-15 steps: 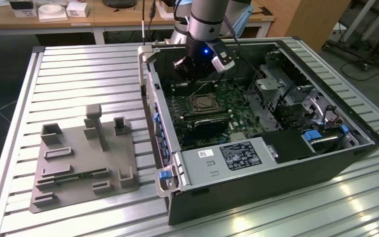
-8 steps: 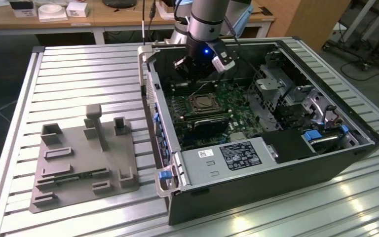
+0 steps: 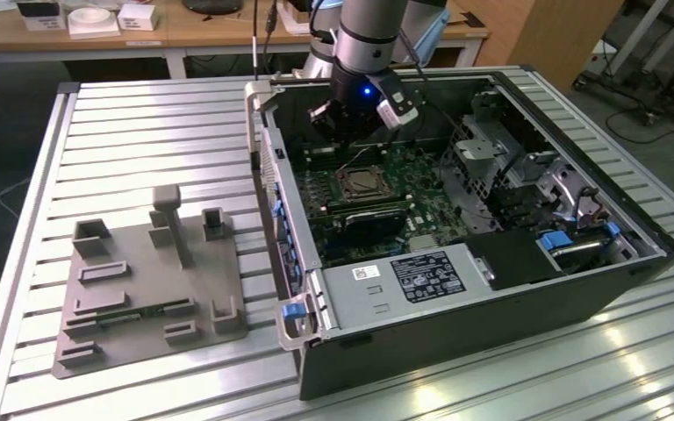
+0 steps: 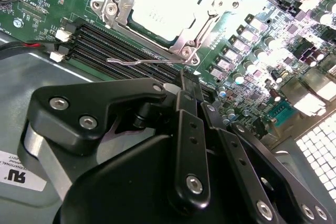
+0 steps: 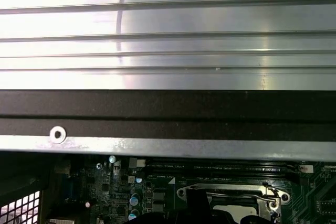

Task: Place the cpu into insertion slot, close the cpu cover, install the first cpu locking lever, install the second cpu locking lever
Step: 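Install the first cpu locking lever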

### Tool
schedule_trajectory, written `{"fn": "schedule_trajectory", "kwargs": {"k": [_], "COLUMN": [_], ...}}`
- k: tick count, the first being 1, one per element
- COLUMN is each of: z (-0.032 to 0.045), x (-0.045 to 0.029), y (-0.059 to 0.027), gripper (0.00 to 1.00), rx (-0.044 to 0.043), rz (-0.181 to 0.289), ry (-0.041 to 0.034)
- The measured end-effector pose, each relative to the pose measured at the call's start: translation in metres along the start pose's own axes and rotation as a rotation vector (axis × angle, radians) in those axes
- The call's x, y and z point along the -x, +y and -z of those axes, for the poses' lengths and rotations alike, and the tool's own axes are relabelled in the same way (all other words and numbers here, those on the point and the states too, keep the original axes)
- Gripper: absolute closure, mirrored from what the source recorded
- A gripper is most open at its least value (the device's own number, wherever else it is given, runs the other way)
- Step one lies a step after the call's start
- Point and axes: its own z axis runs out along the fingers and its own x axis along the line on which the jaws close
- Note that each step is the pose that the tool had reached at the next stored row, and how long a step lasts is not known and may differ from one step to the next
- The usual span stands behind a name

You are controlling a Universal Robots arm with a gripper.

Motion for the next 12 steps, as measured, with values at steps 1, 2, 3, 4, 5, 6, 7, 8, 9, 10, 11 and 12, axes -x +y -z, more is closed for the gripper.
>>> {"fn": "schedule_trajectory", "kwargs": {"k": [1, 2, 3, 4, 5, 6, 7, 8, 9, 10, 11, 12], "z": [0.0, 0.0, -0.0001, -0.0003, -0.0005, -0.0006, -0.0009, -0.0014, -0.002, -0.0027, -0.0036, -0.0045], "x": [0.0, 0.0, 0.0002, 0.0007, 0.0016, 0.0028, 0.0042, 0.0054, 0.0062, 0.0069, 0.0076, 0.0081], "y": [0.0, 0.0, 0.0, 0.0, 0.0, -0.0001, -0.0001, -0.0001, 0.0, 0.0001, 0.0002, 0.0004], "gripper": [0.89, 0.89, 0.89, 0.89, 0.89, 0.89, 0.89, 0.89, 0.89, 0.89, 0.89, 0.89], "rx": [0.0001, 0.0, 0.0, 0.0001, 0.0002, 0.0, 0.0001, 0.0001, 0.0, 0.0, -0.0001, -0.0001], "rz": [0.0, 0.0, 0.0, 0.0, 0.0, 0.0, 0.0, 0.0, 0.0, 0.0, 0.0, 0.0], "ry": [0.0, 0.0, 0.0001, 0.0, -0.0001, 0.0, -0.0001, -0.0001, 0.0001, 0.0, 0.0001, 0.0001]}}
